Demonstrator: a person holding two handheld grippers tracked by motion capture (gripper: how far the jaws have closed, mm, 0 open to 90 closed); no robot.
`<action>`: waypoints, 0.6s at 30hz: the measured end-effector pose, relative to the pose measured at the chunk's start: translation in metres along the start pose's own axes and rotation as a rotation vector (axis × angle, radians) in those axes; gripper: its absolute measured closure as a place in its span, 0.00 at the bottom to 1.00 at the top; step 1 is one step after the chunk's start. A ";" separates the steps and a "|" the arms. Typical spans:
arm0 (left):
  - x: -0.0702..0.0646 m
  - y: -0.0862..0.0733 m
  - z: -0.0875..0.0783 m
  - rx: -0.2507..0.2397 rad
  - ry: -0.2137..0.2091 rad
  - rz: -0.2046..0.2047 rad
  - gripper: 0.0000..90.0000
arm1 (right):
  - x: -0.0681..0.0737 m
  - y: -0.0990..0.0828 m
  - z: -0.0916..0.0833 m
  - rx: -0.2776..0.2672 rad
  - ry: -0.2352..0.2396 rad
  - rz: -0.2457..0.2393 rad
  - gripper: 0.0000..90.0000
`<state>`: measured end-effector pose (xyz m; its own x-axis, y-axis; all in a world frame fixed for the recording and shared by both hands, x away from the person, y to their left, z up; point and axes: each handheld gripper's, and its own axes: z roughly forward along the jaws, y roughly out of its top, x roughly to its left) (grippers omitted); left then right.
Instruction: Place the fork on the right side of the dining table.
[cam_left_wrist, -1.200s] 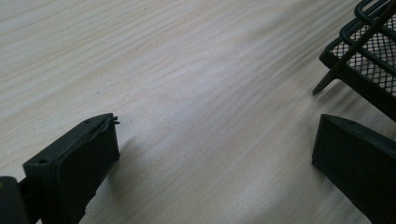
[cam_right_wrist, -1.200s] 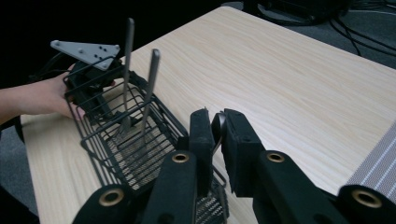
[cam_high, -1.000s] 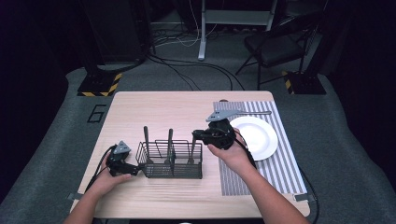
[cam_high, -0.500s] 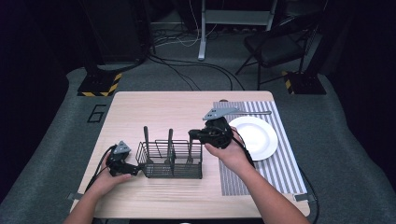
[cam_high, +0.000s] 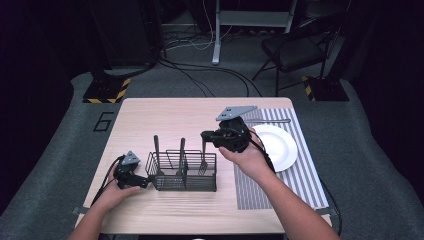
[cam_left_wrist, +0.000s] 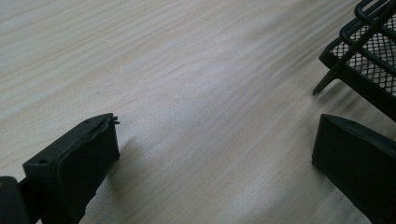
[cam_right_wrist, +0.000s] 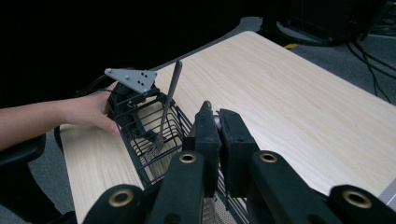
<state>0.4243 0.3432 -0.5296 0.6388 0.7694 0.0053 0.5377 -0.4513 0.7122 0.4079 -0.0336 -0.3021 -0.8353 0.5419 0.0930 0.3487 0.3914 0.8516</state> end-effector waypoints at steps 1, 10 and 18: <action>0.000 0.000 0.000 0.000 0.000 0.000 0.00 | 0.001 0.002 -0.002 0.000 -0.003 0.000 0.96; 0.000 0.000 0.000 0.000 0.000 0.000 0.00 | 0.005 0.028 -0.016 -0.007 -0.022 -0.025 0.96; 0.000 0.000 0.000 0.000 0.000 0.000 0.00 | 0.005 0.046 -0.028 -0.025 -0.039 -0.035 0.96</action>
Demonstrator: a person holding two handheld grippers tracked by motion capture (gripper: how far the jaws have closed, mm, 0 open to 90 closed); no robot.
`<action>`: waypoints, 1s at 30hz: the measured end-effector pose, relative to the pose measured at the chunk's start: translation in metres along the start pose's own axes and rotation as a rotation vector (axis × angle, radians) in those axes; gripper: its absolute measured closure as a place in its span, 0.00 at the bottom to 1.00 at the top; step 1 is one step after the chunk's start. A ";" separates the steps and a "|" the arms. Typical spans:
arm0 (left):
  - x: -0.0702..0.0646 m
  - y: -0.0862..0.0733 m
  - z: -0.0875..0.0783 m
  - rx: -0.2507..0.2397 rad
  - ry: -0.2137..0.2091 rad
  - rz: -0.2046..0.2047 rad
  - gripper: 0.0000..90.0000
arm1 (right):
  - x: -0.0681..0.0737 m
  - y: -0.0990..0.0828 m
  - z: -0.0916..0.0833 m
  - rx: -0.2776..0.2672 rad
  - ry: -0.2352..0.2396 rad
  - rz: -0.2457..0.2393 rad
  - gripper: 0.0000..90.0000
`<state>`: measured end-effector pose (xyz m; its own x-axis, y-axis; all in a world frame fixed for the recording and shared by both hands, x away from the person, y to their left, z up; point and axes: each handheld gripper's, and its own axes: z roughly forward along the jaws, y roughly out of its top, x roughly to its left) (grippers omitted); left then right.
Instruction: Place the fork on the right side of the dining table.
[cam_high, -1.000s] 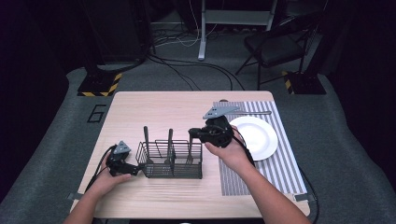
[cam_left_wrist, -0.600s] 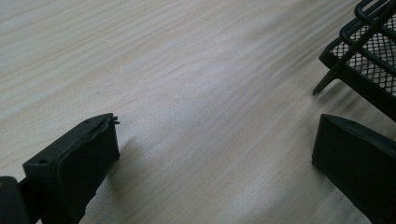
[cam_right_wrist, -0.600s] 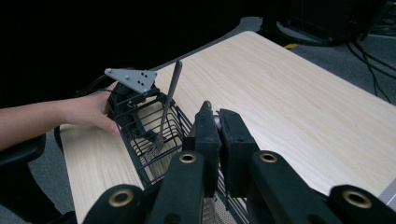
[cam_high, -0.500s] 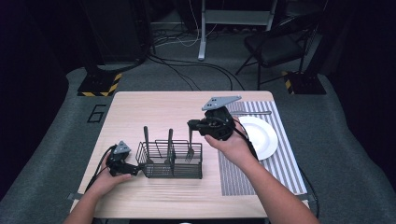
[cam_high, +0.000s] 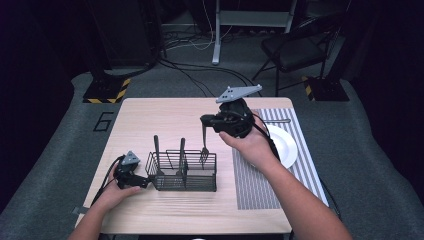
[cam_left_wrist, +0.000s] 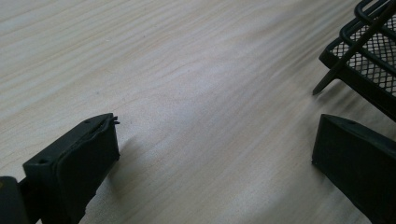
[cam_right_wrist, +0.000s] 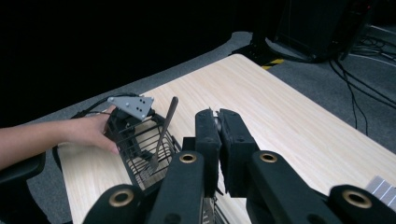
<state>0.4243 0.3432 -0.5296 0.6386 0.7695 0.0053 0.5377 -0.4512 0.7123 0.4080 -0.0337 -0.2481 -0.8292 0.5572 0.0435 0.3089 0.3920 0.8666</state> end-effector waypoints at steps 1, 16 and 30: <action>0.000 0.000 0.000 0.000 0.000 0.000 0.00 | -0.001 0.002 -0.001 -0.003 -0.003 0.000 0.96; 0.000 0.000 0.000 -0.001 0.000 -0.001 0.00 | -0.018 0.014 -0.030 -0.044 -0.062 0.030 0.96; 0.000 0.000 0.000 0.000 0.000 0.000 0.00 | -0.039 -0.002 -0.055 -0.067 -0.138 0.075 0.96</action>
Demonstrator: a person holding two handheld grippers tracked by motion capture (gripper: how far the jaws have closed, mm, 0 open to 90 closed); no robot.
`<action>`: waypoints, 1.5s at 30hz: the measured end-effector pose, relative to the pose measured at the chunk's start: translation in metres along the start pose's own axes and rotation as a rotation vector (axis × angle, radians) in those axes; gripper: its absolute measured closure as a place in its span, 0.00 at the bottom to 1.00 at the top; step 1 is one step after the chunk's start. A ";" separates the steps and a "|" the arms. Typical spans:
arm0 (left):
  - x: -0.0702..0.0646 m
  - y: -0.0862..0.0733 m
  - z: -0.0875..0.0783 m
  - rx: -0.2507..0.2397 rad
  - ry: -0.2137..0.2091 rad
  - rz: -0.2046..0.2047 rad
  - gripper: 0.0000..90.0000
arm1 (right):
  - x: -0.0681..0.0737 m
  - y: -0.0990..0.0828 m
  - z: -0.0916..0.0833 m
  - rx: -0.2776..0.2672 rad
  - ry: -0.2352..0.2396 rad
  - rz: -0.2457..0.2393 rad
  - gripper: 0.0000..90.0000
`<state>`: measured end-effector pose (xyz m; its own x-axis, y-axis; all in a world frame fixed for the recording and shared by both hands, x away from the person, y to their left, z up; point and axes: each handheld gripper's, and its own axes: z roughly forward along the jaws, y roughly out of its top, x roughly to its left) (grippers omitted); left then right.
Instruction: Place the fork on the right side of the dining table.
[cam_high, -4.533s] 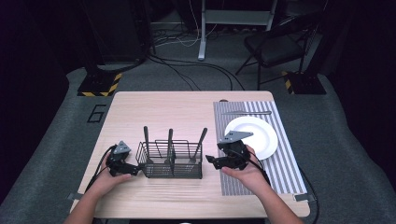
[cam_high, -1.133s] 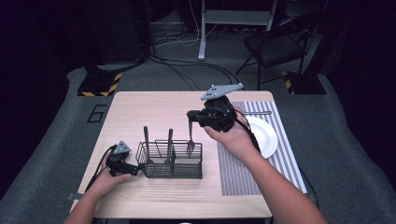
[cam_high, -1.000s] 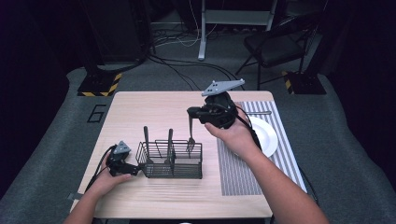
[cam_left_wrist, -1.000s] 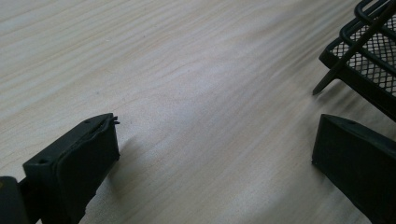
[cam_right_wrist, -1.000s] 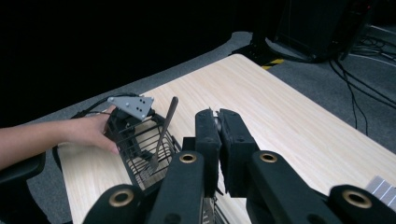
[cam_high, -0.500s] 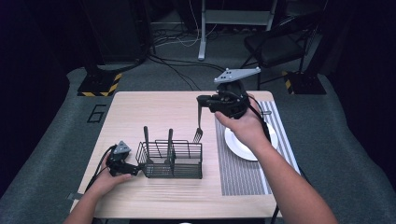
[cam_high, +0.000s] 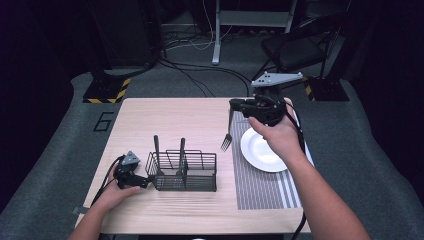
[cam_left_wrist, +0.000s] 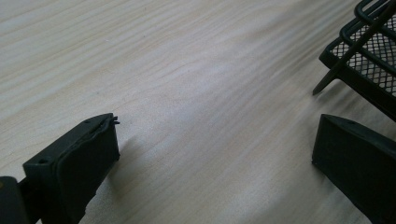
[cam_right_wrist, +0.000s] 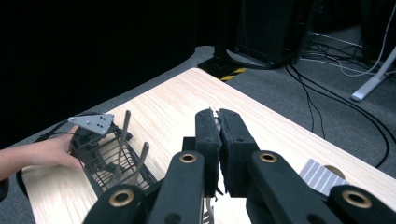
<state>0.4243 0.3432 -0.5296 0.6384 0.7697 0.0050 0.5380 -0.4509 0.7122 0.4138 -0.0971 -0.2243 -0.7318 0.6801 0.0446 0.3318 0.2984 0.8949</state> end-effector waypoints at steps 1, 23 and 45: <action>0.000 0.000 0.000 -0.001 0.001 0.002 0.00 | -0.001 -0.002 0.000 0.000 -0.002 0.002 0.96; 0.000 0.000 0.000 -0.002 0.001 0.001 0.00 | -0.014 -0.063 0.003 0.013 -0.061 0.053 0.96; 0.000 0.000 0.000 -0.001 0.001 0.001 0.00 | -0.016 -0.111 0.004 0.027 -0.114 0.085 0.96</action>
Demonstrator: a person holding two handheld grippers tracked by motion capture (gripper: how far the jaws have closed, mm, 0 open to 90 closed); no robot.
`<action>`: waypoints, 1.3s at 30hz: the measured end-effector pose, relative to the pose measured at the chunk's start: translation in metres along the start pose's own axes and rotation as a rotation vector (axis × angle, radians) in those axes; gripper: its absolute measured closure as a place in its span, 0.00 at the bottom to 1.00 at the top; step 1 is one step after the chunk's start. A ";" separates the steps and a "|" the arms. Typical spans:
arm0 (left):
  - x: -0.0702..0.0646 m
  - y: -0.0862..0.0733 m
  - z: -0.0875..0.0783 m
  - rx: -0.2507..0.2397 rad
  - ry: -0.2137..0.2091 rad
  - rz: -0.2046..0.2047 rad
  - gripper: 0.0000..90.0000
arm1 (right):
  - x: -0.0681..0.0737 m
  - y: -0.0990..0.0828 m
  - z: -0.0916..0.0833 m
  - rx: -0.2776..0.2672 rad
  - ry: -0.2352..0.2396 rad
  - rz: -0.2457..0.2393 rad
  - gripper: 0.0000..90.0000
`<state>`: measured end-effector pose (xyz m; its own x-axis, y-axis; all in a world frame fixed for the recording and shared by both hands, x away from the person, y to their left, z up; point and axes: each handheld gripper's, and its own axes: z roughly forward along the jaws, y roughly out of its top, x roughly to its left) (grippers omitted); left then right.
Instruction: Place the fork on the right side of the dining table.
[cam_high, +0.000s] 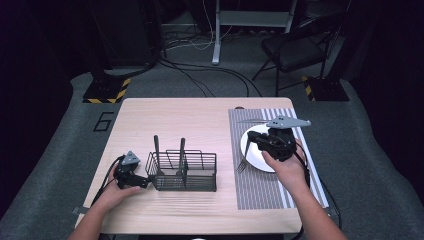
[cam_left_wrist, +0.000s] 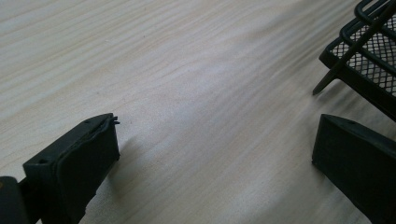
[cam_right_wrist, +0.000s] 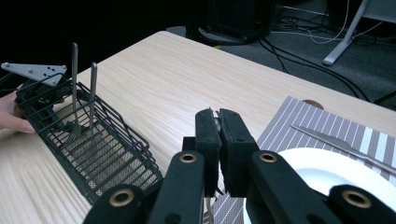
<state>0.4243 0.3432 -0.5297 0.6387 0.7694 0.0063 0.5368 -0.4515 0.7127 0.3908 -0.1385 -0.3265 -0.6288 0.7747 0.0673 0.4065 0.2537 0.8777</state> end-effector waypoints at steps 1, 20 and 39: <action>0.000 0.000 0.000 -0.001 0.001 0.000 0.00 | 0.000 -0.001 0.000 0.001 -0.001 0.004 0.96; 0.000 0.000 0.000 0.001 -0.001 0.000 0.00 | -0.006 -0.034 -0.003 -0.002 -0.045 0.035 0.96; 0.000 0.000 0.000 0.001 0.000 -0.001 0.00 | -0.013 -0.054 -0.002 0.011 -0.056 0.082 0.96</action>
<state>0.4242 0.3432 -0.5296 0.6387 0.7695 0.0056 0.5376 -0.4515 0.7121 0.3758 -0.1635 -0.3737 -0.5547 0.8245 0.1119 0.4629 0.1940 0.8649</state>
